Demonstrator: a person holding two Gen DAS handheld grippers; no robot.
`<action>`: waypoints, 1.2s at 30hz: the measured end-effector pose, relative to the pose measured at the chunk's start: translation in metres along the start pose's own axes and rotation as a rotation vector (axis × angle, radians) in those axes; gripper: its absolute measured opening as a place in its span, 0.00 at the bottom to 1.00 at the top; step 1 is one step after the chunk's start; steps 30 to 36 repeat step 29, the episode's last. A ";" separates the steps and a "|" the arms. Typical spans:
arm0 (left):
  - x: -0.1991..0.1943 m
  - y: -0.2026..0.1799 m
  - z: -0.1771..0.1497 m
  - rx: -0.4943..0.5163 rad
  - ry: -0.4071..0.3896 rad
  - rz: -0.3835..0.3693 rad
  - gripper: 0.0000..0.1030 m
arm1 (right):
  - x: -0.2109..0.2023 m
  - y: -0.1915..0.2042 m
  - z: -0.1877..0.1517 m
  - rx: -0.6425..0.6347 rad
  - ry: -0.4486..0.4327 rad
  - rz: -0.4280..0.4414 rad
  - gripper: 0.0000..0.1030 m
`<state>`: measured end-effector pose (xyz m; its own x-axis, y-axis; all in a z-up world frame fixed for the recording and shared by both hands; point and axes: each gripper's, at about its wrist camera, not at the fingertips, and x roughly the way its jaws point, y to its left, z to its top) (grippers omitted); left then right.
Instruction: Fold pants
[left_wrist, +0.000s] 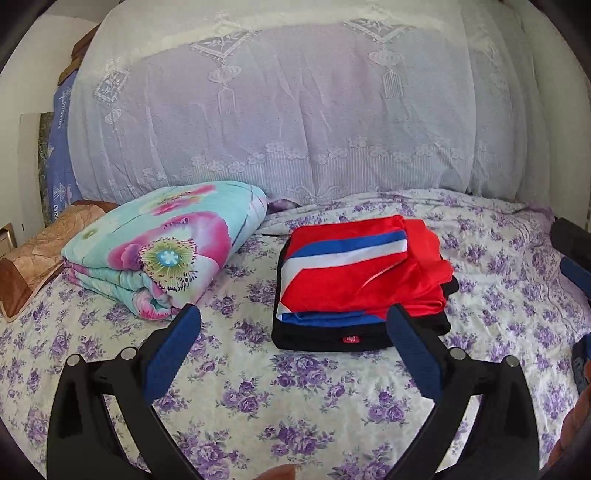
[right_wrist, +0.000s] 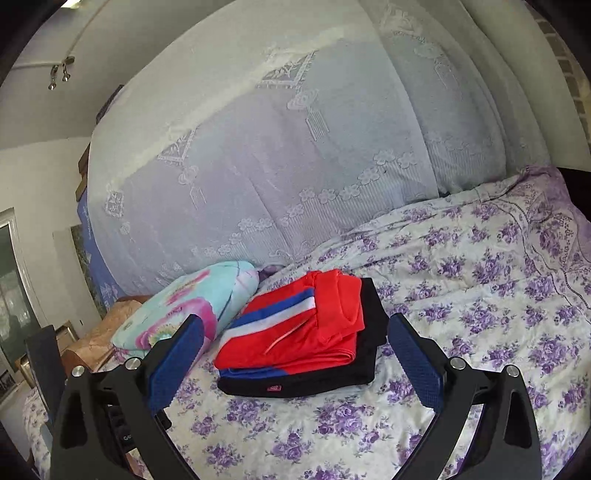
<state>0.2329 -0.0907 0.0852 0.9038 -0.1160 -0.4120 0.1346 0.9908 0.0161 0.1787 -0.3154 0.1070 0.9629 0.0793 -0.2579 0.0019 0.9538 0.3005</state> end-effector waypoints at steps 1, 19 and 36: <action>0.002 -0.001 -0.001 0.009 0.003 0.006 0.95 | 0.005 0.000 -0.002 -0.006 0.012 -0.005 0.97; -0.011 -0.021 -0.008 0.064 -0.027 -0.046 0.95 | 0.011 0.017 -0.012 -0.084 0.065 0.021 0.97; -0.005 -0.016 -0.006 0.026 0.018 -0.075 0.95 | 0.013 0.014 -0.013 -0.071 0.072 0.017 0.97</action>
